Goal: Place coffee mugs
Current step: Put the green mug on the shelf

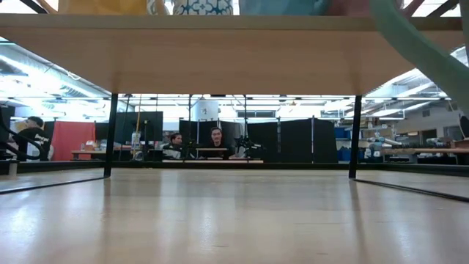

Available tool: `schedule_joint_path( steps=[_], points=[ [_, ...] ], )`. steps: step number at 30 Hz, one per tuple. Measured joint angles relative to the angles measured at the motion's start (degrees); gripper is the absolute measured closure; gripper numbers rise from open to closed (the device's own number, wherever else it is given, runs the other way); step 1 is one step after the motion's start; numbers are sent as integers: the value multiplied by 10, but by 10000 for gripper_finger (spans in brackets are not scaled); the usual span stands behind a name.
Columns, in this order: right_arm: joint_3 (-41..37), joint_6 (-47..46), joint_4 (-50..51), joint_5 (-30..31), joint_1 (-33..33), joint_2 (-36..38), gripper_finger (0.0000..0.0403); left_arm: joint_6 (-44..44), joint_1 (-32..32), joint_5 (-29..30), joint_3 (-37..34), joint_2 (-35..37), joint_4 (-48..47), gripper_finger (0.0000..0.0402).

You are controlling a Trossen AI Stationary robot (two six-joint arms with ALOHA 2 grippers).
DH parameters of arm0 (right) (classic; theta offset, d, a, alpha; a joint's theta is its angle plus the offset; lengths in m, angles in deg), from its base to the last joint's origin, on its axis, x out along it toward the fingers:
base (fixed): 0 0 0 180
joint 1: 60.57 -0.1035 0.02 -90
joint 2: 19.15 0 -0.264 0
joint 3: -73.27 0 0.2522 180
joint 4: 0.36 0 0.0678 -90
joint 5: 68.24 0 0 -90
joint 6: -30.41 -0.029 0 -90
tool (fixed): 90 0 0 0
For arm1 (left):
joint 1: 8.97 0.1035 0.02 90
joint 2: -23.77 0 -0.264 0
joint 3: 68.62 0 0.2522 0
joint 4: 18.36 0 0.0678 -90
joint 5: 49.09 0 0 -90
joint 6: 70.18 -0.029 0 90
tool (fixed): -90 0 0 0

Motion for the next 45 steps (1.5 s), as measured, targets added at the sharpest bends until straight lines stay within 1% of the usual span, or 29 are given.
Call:
schedule_joint_path(
  steps=[27, 30, 38, 45],
  points=[
    [0, -1, 0, -12, 1, 0, 358, -1, 0, 0, 0, 0, 0, 278],
    [0, -1, -1, -13, 1, 0, 347, -1, 0, 0, 0, 0, 0, 278],
    [0, -1, -1, -13, 1, 2, 302, -1, 0, 0, 0, 0, 0, 278],
    [0, 0, -1, -13, 1, 2, 293, -1, 0, 0, 0, 0, 0, 278]
  ],
)
